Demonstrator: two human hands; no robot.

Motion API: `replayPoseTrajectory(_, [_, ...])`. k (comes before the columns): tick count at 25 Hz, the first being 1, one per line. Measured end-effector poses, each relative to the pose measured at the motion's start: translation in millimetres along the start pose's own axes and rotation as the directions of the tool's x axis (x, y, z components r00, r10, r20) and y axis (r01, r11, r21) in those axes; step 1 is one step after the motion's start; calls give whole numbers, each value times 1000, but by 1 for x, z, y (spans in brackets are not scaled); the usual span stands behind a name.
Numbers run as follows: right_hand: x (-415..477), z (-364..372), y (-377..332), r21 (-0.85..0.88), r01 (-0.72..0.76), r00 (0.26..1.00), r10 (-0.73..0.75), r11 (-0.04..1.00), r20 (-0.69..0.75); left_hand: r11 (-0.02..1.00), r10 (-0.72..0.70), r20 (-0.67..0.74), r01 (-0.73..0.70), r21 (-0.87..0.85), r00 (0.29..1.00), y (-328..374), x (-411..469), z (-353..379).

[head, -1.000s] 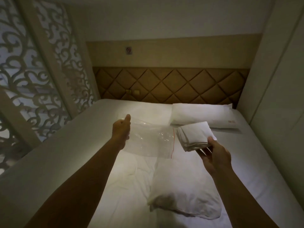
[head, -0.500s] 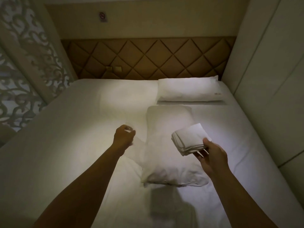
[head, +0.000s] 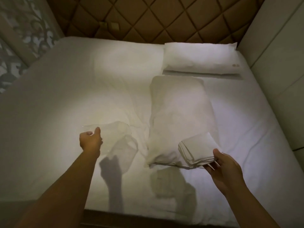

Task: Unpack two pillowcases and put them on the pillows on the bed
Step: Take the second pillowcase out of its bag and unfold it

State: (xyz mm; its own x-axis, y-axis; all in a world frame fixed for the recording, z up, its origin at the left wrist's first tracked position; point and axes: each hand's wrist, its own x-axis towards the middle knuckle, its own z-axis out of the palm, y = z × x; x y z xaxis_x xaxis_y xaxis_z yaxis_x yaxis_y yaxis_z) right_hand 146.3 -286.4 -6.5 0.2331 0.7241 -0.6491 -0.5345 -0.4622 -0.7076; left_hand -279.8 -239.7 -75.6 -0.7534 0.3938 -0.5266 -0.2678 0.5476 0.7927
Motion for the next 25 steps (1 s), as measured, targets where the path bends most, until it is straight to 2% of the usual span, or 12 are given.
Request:
replayPoseTrajectory(1, [3,2,9,-7,-2,1000,2,1000,-1,994,-104,36,103,31,994,-8,16,-8])
replayPoseTrajectory(3, [9,13,27,-30,-15,1000,15,999,15,937,-286,56,267,224,957,-27,41,-23])
replayPoseTrajectory(6, [12,33,45,-64,-31,999,33,997,32,893,-326,30,298,336,945,-40,43,-32])
replayPoseTrajectory(8, [10,50,49,-80,-34,998,38,996,47,917,-237,84,194,347,968,-33,35,-32])
replayPoseTrajectory(11, [-1,76,41,-99,-3,993,15,995,117,934,-42,227,-42,355,973,-5,16,-20])
replayPoseTrajectory(14, [-13,93,21,-90,41,986,-26,995,165,904,137,328,-253,344,935,36,-20,-3])
replayPoseTrajectory(17, [-30,101,-6,-50,69,980,-59,996,190,864,252,433,-403,301,865,72,-73,11])
replayPoseTrajectory(19, [-43,106,-27,-28,97,970,-88,995,226,827,329,542,-513,230,774,92,-117,21])
replayPoseTrajectory(21, [-57,110,-49,-2,140,953,-134,990,272,739,436,661,-662,123,610,111,-172,33])
replayPoseTrajectory(23, [-72,111,-74,7,207,927,-198,978,318,557,525,766,-831,21,371,125,-232,45])
replayPoseTrajectory(25, [-86,108,-98,-2,305,902,-288,952,321,306,533,832,-952,-21,153,130,-276,60])
